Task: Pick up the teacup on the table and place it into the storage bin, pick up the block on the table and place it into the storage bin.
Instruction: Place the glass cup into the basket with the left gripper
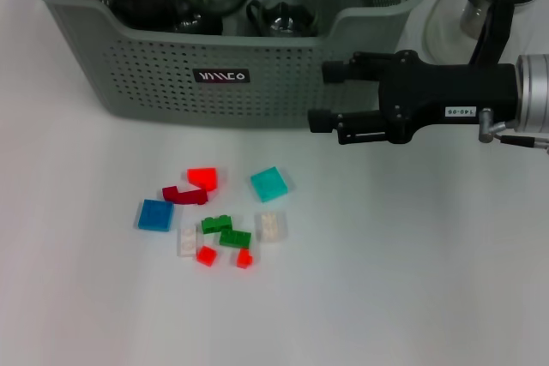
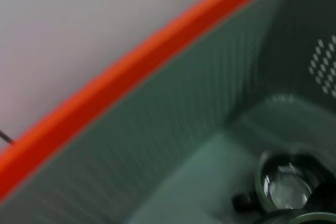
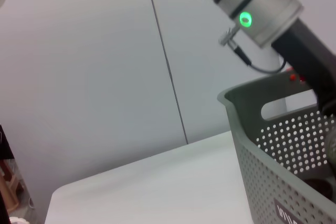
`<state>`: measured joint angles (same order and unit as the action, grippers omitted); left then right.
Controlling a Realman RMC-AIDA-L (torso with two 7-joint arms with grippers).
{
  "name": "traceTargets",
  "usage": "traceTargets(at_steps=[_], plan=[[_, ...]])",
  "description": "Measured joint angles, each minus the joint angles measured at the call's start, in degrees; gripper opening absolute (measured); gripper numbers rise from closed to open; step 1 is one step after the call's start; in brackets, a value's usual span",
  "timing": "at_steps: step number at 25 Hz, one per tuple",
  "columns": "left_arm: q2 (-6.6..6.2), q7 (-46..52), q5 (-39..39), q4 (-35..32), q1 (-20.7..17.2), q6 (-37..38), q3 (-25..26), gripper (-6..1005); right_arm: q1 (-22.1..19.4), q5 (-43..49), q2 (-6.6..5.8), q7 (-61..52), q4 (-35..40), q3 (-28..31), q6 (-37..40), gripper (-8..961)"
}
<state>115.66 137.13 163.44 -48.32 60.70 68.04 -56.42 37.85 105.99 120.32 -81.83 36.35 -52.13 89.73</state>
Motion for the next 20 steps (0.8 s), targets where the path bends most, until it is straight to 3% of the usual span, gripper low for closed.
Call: traceTargets(at_steps=[6,12,14,20], plan=[[-0.29,2.98,0.2,4.54,-0.15,-2.52,-6.74,58,-0.18,-0.8,-0.09,0.0,-0.1,0.18,0.14,851],[0.35,3.65,0.24,2.94,-0.81,-2.44,-7.55,200,-0.23,-1.16,-0.16,0.0,-0.14,0.19,0.85,851],[0.97,3.51,0.09,-0.33,-1.57,-0.22,-7.04,284,-0.26,-1.18,-0.23,-0.03,-0.15,0.24,1.02,851],[4.35,3.53,-0.66,-21.08,-7.36,9.19,-4.9,536,-0.43,-1.17,-0.27,0.0,-0.15,0.48,1.06,850]])
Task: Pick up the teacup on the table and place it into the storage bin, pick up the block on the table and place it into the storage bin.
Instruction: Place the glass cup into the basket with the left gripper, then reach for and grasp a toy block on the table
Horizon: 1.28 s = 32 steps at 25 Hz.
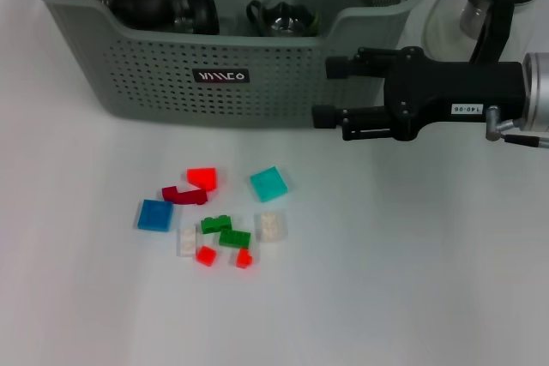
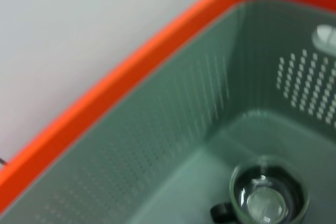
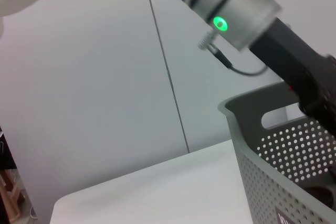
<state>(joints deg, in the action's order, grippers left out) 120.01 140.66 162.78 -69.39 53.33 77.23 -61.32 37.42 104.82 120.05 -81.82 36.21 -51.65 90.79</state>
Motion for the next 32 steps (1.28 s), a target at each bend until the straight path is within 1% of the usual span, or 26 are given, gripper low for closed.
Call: traceTargets(at_steps=[1,2,5,6,7,8,9,10,11,13,14,15,16,17,18,19,20,23,24,26,28,29,31,32], plan=[[0.0,0.0,0.0,0.0,0.0,0.0,0.0,578,0.0,0.0,0.0,0.0,0.0,0.03,0.02,850],[0.2,-0.23,-0.55,-1.93,-0.31,1.42,1.48,620,0.0,0.0,0.0,0.0,0.0,0.08,0.03,850],[0.3,-3.44,-7.26,-4.34,-1.12,4.68,9.07,739,0.01,0.01,0.0,0.0,0.0,0.22,0.1,851],[-0.01,-5.12,-11.57,-4.24,-1.6,5.59,12.58,739,0.02,0.01,0.01,0.0,0.0,0.25,0.12,851],[-0.74,-7.66,-17.95,-3.33,-2.29,6.86,17.27,738,0.02,0.02,0.0,0.0,0.0,0.33,0.11,851],[-1.44,-9.14,-22.03,-2.14,-2.86,7.71,20.14,737,0.03,0.02,-0.03,0.0,0.0,0.44,0.14,851],[-2.8,-11.37,-28.48,0.93,-3.66,9.03,23.84,737,0.03,0.02,-0.03,0.0,0.0,0.44,0.14,851],[-4.03,-13.28,-33.82,4.02,-4.38,10.03,26.45,737,0.02,0.03,-0.05,0.0,0.0,0.49,0.12,850],[-6.0,-16.02,-41.31,9.91,-5.68,11.62,29.57,736,0.02,0.03,-0.06,0.0,0.0,0.51,0.12,850],[-8.79,-20.64,-51.35,18.59,-7.6,13.85,32.56,735,-0.02,0.04,-0.09,0.0,0.0,0.52,0.03,850],[-10.21,-23.53,-56.61,23.88,-8.56,15.21,33.96,735,-0.04,0.03,-0.08,0.0,0.0,0.52,-0.01,850],[-12.57,-28.17,-63.97,33.11,-10.37,17.79,35.13,734,-0.06,0.03,-0.08,0.0,0.0,0.51,-0.05,850],[-12.95,-29.01,-65.39,34.74,-10.73,18.4,35.24,733,-0.07,0.03,-0.09,0.0,0.0,0.52,-0.09,850],[-13.78,-30.95,-68.16,38.38,-11.56,19.86,35.4,733,-0.07,0.04,-0.08,0.0,0.01,0.52,-0.11,851],[-14.29,-32.42,-70.76,41.54,-12.61,22.07,35.44,731,-0.07,0.04,-0.08,0.0,0.02,0.52,-0.15,851],[-14.27,-32.78,-71.81,42.51,-13.21,23.33,35.47,729,-0.07,0.04,-0.08,0.0,0.08,0.55,-0.2,851],[-13.91,-33.18,-73.56,43.51,-14.46,25.95,35.48,727,-0.07,0.04,-0.08,0.0,0.14,0.57,-0.22,851],[-12.52,-32.88,-75.89,42.56,-17.02,32.16,35.45,722,-0.07,0.04,-0.08,0.0,0.38,0.78,-0.23,851],[-12.39,-32.61,-75.79,42.21,-17.61,33.57,35.17,721,-0.07,0.03,-0.08,0.0,0.46,0.96,-0.13,851],[-12.3,-32.1,-73.89,40.44,-19.33,36.48,33.63,720,-0.11,0.04,-0.09,0.0,0.51,1.24,0.11,851],[-12.35,-32.35,-70.53,37.77,-20.98,37.15,32.09,718,-0.18,0.04,-0.13,0.0,0.52,1.28,0.17,851],[-12.18,-33.7,-65.69,34.95,-22.3,37.73,31.09,717,-0.21,0.04,-0.16,0.0,0.53,1.29,0.17,851],[-11.87,-36.47,-60.8,32.54,-23.35,38.87,29.55,716,-0.27,0.11,-0.17,0.0,0.52,1.29,0.07,850],[-11.87,-36.47,-60.8,32.54,-23.35,38.87,29.55,715,-0.29,0.18,-0.17,0.01,0.47,1.29,-0.07,850]])
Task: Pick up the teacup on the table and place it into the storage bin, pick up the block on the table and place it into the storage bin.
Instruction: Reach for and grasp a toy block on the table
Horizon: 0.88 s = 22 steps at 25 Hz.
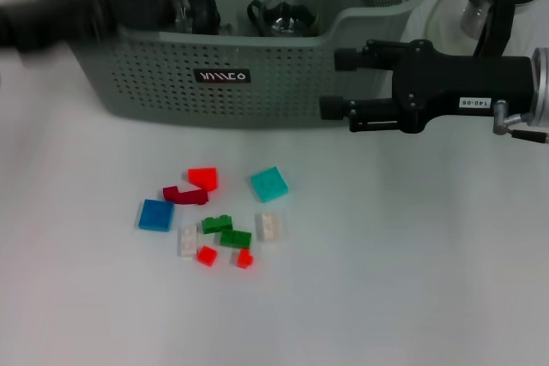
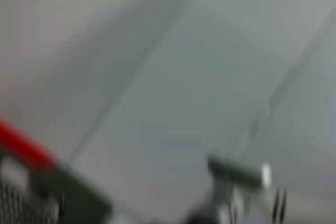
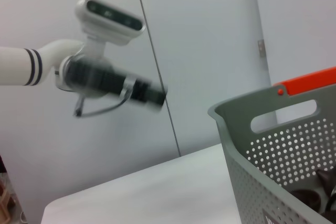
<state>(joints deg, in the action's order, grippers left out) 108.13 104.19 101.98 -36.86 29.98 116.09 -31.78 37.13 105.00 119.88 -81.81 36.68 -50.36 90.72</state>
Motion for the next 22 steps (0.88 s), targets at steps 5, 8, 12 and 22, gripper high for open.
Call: traceTargets(at_steps=[5,8,12,22], plan=[[1.64,-6.44,8.68,-4.57,-2.28,0.23,-5.56,711,-0.56,0.01,-0.13,0.06,-0.27,0.01,0.01,850],[2.32,-9.98,14.5,-4.87,-2.4,-1.15,-6.45,708,-0.8,0.15,-0.12,0.08,-0.32,-0.03,0.14,850],[2.91,-12.07,19.2,-5.45,-2.76,-3.45,-6.54,705,-1.47,0.34,-0.23,0.05,-0.34,-0.09,0.28,850],[8.08,-10.18,33.89,-25.04,-2.97,-2.84,-7.85,697,-2.0,0.47,-0.44,-0.52,-0.14,-0.15,1.05,850]])
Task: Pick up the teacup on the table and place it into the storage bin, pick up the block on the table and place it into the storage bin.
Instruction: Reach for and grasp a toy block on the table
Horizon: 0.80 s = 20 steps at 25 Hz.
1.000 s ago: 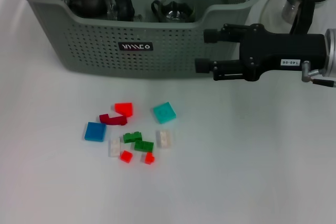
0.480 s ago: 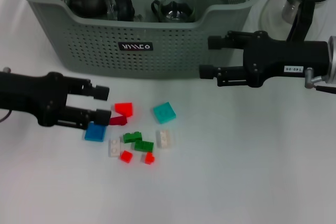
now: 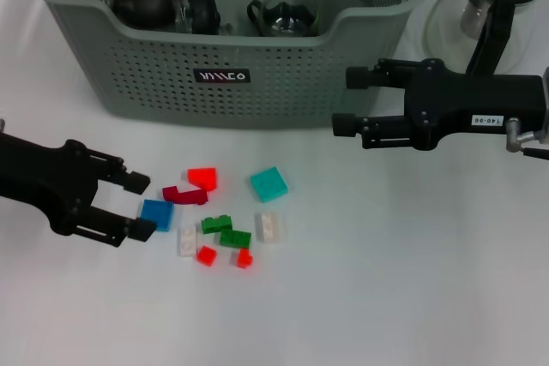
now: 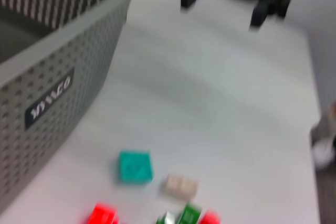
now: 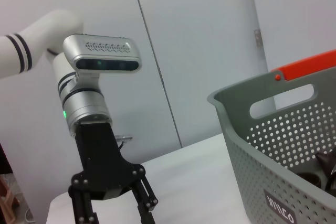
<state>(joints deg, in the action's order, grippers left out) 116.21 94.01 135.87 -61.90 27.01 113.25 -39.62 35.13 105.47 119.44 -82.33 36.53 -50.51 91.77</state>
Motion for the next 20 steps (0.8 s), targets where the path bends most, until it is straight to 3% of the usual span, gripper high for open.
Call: traceTargets(at_steps=[6,13,15,20], plan=[[2.13,7.04,10.77,-6.71,4.01,-0.63,-5.45,692,-0.19,-0.28,0.0,-0.17,0.22,0.15,0.0,850],[7.67,9.5,18.41,-16.94,6.37,-0.78,-9.64,687,-0.18,-0.09,0.0,-0.28,-0.12,0.13,-0.27,851],[8.24,11.14,18.57,-18.74,5.77,-1.28,-13.38,685,-0.17,-0.1,0.0,-0.28,-0.07,0.15,-0.12,851],[7.99,16.72,19.59,-20.31,3.59,-5.71,-23.84,681,-0.14,-0.19,0.0,-0.28,0.06,0.15,-0.09,850]])
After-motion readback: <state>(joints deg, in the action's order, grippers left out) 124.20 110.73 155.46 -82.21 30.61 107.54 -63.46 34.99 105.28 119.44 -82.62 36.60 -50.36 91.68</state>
